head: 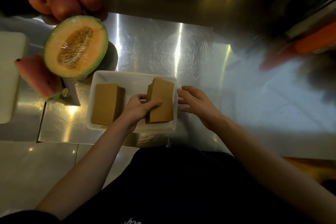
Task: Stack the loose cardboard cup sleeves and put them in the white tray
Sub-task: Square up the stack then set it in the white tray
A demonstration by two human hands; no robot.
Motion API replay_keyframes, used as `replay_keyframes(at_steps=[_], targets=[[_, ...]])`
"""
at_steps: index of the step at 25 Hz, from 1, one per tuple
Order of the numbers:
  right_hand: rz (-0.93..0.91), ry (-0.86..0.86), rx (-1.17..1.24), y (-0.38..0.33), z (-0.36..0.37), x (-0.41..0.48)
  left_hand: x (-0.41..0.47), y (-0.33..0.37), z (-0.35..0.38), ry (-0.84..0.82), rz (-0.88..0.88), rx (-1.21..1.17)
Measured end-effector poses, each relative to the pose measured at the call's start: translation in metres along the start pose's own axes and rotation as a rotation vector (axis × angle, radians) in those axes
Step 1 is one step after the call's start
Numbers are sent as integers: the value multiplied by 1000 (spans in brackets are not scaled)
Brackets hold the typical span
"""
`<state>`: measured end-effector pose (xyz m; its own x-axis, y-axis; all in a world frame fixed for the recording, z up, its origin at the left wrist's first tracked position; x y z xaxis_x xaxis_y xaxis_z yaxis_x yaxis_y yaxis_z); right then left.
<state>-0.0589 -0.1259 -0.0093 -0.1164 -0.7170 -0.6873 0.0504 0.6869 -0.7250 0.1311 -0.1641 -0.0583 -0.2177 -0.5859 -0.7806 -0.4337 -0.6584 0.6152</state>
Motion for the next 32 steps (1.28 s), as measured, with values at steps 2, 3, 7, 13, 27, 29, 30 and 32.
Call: replay_keyframes(at_steps=[2, 3, 7, 13, 27, 29, 30, 32], targets=[[12, -42, 33, 0, 4, 1, 3, 0, 5, -7, 3, 39], [11, -55, 44, -1, 6, 1, 3, 0, 7, -7, 5, 48], [-2, -70, 78, -5, 6, -1, 6, -1, 10, -43, 18, 48], [2, -89, 80, -7, 5, -1, 7, -2, 10, -95, 7, 41], [-27, -92, 65, -9, 5, 0, -9, 16, 25, -199, 127, 342], [-29, -94, 66, -9, 5, 0, -10, 15, 27, -158, 118, 349], [-30, -94, 68, -9, 6, 1, -10, 16, 27, -128, 115, 351], [-34, -89, 56, -7, 6, 1, -11, 17, 30, -90, 111, 349]])
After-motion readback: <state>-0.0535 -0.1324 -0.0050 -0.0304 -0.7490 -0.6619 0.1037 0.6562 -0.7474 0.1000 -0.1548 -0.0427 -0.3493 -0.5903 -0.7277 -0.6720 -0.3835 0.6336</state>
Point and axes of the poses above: each hand's wrist, its own x-axis towards the middle knuckle, its own z-axis out of the palm, y = z × x, the point moved 6 cm from there along x, towards the middle knuckle, and after that the axes turned 10 degrees about x, right-handed, at the moved point
